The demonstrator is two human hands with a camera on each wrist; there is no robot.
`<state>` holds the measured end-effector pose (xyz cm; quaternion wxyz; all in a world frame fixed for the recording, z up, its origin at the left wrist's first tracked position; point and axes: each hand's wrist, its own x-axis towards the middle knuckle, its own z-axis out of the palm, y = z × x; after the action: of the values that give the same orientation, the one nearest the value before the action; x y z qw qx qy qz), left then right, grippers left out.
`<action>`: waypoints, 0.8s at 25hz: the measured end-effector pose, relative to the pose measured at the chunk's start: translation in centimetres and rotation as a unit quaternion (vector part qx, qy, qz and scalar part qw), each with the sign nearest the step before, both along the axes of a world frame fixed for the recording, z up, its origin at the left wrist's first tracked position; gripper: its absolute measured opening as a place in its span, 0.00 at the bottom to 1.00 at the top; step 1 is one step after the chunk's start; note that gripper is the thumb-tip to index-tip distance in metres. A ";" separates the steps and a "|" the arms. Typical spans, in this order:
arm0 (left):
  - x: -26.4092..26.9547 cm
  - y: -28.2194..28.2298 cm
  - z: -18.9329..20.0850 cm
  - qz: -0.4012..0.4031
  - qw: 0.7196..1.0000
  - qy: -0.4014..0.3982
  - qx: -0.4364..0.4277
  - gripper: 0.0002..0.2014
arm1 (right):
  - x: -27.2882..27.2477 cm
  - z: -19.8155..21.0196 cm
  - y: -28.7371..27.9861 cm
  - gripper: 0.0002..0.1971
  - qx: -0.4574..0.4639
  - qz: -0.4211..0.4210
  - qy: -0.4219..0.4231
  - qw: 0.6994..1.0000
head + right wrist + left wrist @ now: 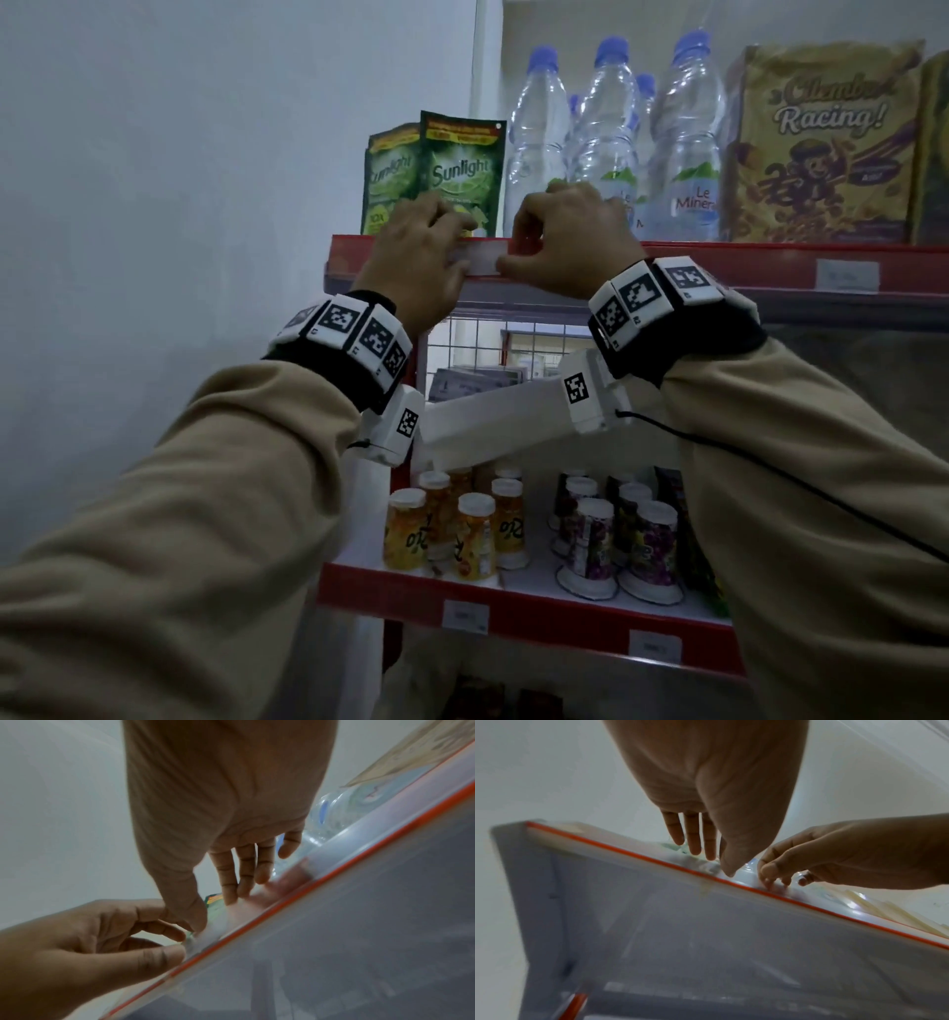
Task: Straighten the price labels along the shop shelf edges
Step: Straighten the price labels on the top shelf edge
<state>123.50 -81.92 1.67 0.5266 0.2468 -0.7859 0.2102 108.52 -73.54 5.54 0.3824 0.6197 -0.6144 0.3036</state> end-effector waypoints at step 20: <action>3.4 -3.4 1.4 -0.077 0.996 -0.031 0.016 0.21 | 4.5 -0.1 -2.6 0.16 0.007 0.070 0.017 0.997</action>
<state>126.86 -85.29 3.11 0.5127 0.1875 -0.8216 0.1642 113.01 -76.14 5.44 0.3662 0.6694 -0.5648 0.3143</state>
